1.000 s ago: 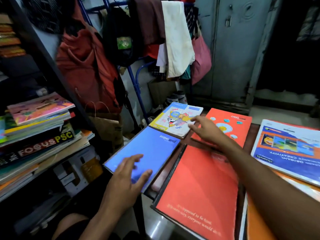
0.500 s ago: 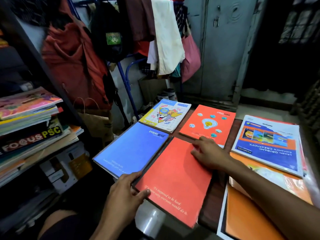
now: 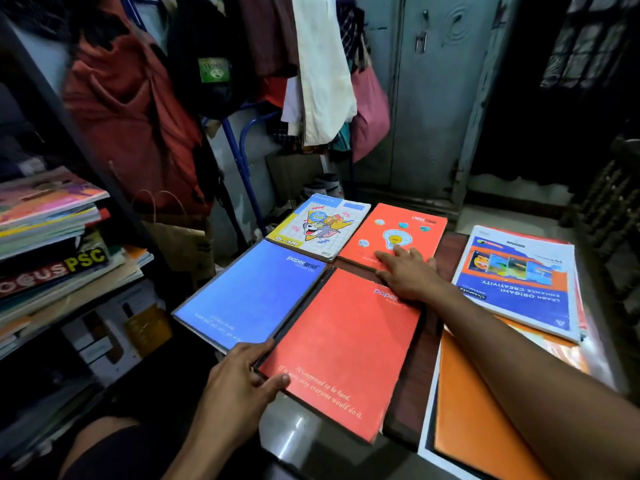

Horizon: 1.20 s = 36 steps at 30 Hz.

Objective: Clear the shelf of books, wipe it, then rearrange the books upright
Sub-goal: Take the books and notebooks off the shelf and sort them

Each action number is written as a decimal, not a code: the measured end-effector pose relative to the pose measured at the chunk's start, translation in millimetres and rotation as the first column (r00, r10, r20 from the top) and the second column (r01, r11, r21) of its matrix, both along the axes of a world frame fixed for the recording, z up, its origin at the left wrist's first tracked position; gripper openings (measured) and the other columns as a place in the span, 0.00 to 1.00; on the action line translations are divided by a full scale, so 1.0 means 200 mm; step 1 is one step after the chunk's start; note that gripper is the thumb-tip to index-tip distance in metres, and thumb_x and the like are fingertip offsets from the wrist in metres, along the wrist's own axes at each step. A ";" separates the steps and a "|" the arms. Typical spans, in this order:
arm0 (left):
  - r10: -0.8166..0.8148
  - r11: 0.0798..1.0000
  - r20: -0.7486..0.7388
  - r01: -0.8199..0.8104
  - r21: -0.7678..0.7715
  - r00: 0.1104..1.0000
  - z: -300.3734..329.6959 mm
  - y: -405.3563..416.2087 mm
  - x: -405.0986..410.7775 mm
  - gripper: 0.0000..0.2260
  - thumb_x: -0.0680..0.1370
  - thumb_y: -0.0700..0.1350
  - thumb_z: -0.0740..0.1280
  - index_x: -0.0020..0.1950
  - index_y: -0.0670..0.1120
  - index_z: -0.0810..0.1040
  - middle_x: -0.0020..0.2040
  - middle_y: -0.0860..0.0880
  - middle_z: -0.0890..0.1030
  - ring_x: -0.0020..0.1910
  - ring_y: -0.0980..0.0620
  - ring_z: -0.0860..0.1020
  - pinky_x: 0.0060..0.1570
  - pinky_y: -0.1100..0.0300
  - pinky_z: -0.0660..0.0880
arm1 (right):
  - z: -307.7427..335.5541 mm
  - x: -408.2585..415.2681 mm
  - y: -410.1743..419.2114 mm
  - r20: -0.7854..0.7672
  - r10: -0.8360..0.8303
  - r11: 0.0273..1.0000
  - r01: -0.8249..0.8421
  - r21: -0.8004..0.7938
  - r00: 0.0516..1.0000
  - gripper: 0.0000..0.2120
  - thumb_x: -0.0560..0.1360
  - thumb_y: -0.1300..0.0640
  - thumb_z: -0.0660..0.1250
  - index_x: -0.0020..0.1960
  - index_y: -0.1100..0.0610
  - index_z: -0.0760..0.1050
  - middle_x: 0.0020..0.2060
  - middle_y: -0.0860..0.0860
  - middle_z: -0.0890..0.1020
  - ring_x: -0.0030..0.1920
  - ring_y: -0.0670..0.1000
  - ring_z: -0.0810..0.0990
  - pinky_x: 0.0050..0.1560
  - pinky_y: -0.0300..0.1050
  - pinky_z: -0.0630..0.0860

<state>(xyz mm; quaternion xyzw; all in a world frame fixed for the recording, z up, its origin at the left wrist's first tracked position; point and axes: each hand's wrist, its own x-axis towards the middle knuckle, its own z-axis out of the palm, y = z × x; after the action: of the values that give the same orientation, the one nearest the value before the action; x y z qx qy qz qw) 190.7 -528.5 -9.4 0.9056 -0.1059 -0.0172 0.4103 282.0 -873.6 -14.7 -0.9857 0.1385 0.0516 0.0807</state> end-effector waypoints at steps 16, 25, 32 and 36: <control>-0.042 0.993 0.049 0.036 0.116 0.998 -0.03 0.00 0.04 0.27 0.70 0.50 0.80 0.68 0.49 0.80 0.44 0.51 0.82 0.34 0.65 0.80 0.41 0.64 0.72 | 0.03 -0.05 -0.02 -0.042 0.010 0.996 -0.007 0.083 0.999 0.30 0.81 0.37 0.57 0.80 0.41 0.53 0.81 0.53 0.55 0.80 0.61 0.53 0.74 0.72 0.52; -0.285 0.847 0.340 0.070 0.527 0.896 0.13 -0.16 -0.06 0.24 0.74 0.66 0.67 0.69 0.62 0.74 0.60 0.56 0.75 0.52 0.50 0.81 0.43 0.53 0.78 | 0.15 -0.53 -0.53 0.147 -0.405 0.914 0.402 0.054 0.902 0.39 0.76 0.34 0.65 0.80 0.49 0.57 0.79 0.58 0.60 0.78 0.61 0.58 0.75 0.62 0.57; -0.912 0.385 0.074 0.776 0.500 0.404 0.06 -0.57 -0.32 0.35 0.72 0.77 0.57 0.75 0.77 0.44 0.79 0.69 0.44 0.78 0.64 0.48 0.74 0.60 0.55 | -0.05 -0.82 -0.76 0.133 -0.496 0.862 0.468 0.195 0.858 0.33 0.79 0.36 0.62 0.77 0.54 0.62 0.76 0.60 0.63 0.74 0.62 0.64 0.71 0.54 0.64; -0.958 0.279 0.136 0.710 0.647 0.252 -0.09 -0.59 -0.31 0.31 0.76 0.72 0.60 0.78 0.68 0.57 0.80 0.63 0.58 0.79 0.56 0.58 0.70 0.56 0.70 | -0.06 -0.94 -0.61 0.374 -0.455 0.890 0.420 0.176 0.808 0.30 0.80 0.41 0.63 0.77 0.51 0.62 0.79 0.59 0.58 0.79 0.60 0.54 0.77 0.60 0.52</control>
<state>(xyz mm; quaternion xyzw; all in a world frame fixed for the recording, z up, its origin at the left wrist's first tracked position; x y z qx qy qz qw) 129.0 -646.9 -27.2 0.7269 -0.6838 -0.0266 0.0585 94.3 -994.7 -27.1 -0.9117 0.3396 -0.1678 0.1590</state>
